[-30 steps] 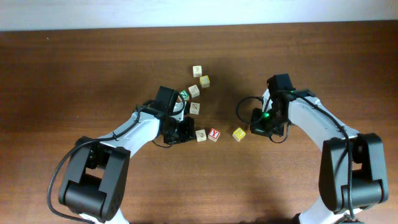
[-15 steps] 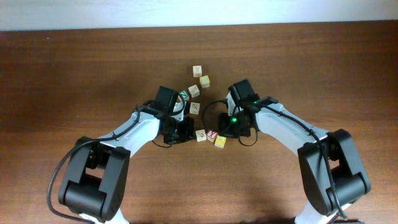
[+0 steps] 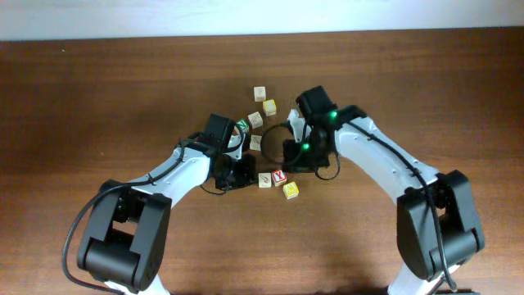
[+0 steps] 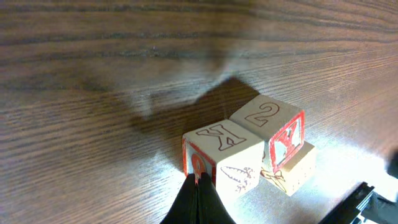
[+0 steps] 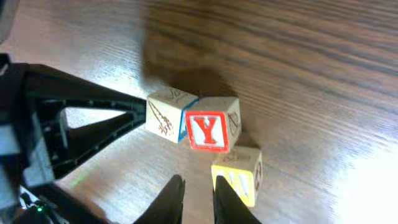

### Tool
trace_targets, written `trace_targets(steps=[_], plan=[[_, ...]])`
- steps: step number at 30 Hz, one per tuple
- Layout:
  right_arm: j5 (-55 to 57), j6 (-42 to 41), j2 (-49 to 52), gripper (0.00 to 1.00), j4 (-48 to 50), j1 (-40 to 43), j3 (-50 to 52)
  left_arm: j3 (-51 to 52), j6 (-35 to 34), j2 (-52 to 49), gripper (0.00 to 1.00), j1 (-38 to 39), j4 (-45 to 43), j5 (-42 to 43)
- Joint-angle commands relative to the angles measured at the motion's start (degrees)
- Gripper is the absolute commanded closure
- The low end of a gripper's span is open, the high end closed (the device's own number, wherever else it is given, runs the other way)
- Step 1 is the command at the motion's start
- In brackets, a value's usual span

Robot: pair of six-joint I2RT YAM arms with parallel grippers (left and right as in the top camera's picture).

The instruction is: Rotate 3 blocks

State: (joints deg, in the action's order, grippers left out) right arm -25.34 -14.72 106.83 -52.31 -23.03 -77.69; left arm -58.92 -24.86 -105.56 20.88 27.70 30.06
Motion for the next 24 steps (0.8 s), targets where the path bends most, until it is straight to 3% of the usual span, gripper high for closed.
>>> trace_targets(steps=[1, 6, 15, 24], plan=[[2.62, -1.51, -0.35, 0.81, -6.38, -0.11, -0.39, 0.28, 1.16, -0.57, 1.0, 0.11, -0.02, 0.83], [4.61, -5.46, -0.35, 0.82, -7.1, -2.16, 9.84, 0.26, 1.11, -0.57, 1.0, 0.11, -0.04, 1.29], [9.6, -14.16, 0.68, 0.83, 3.8, -3.26, 10.36, 0.26, 1.14, -0.57, 1.0, 0.11, -0.04, 1.51], [9.16, -10.95, 1.64, 0.84, 8.63, -0.83, 9.84, 0.26, 1.14, -0.57, 1.0, 0.11, -0.07, 1.66]])
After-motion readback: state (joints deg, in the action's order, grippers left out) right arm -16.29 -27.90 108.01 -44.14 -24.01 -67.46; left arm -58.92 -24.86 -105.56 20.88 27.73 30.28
